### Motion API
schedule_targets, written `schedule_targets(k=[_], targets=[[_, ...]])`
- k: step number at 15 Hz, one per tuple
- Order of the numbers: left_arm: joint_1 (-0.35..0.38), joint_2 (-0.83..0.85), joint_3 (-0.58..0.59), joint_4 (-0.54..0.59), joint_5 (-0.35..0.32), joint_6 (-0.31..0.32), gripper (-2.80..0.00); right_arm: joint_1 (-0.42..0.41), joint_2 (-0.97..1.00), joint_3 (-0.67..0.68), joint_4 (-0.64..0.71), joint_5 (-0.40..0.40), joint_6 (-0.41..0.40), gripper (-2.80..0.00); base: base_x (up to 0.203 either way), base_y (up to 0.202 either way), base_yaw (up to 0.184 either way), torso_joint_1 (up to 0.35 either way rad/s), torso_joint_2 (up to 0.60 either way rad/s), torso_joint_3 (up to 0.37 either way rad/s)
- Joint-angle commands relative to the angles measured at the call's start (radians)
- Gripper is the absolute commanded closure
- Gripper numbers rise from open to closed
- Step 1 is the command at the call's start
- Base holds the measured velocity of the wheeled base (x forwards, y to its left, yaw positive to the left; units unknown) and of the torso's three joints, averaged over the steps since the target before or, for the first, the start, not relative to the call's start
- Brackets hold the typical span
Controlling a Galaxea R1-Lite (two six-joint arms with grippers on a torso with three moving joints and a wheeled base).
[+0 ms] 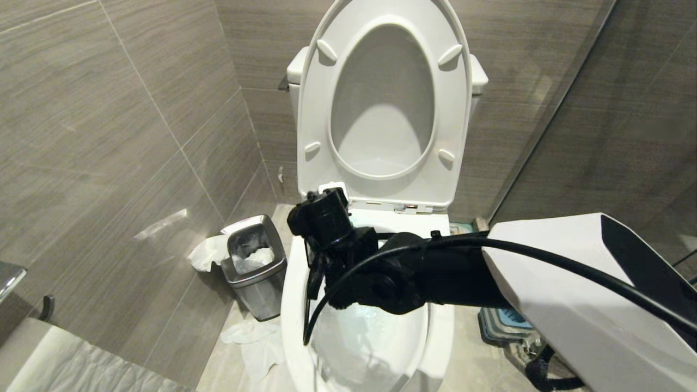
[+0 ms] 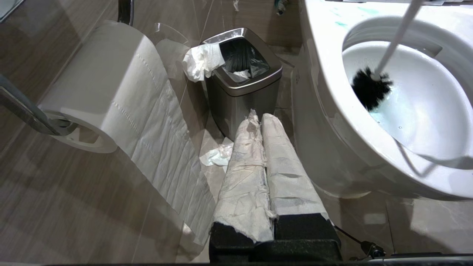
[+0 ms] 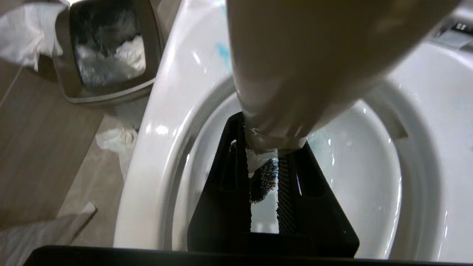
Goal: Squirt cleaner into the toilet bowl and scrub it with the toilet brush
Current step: Scrub the toilet bowl
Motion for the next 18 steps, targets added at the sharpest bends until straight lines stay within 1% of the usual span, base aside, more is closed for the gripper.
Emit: schedule_targets(k=[1,4,6,7,10,13,15,18], targets=[[-0.001,0.001,0.0,0.0,0.0,0.0,0.0,0.023,-0.084,0.14,-0.002,-0.015,0.041,0.0,0.0,0.0,0.0,0.0,0.0,0.0],[0.0,0.001,0.0,0.0,0.0,0.0,0.0,0.021,-0.188,0.338,-0.006,-0.027,0.115,0.0,0.0,0.0,0.0,0.0,0.0,0.0],[-0.001,0.001,0.0,0.0,0.0,0.0,0.0,-0.023,-0.256,0.426,-0.008,-0.039,0.155,0.0,0.0,0.0,0.0,0.0,0.0,0.0],[0.0,0.001,0.0,0.0,0.0,0.0,0.0,-0.056,-0.279,0.433,-0.009,-0.04,0.161,0.0,0.0,0.0,0.0,0.0,0.0,0.0],[0.001,0.001,0.0,0.0,0.0,0.0,0.0,-0.131,-0.295,0.413,-0.01,-0.04,0.154,0.0,0.0,0.0,0.0,0.0,0.0,0.0],[0.0,0.001,0.0,0.0,0.0,0.0,0.0,-0.156,-0.262,0.359,-0.012,-0.032,0.15,0.0,0.0,0.0,0.0,0.0,0.0,0.0],[0.001,0.001,0.0,0.0,0.0,0.0,0.0,-0.159,-0.19,0.269,-0.014,-0.017,0.149,0.0,0.0,0.0,0.0,0.0,0.0,0.0],[0.001,0.001,0.0,0.001,0.0,0.0,0.0,-0.163,-0.059,0.082,-0.01,-0.012,0.13,0.0,0.0,0.0,0.0,0.0,0.0,0.0]])
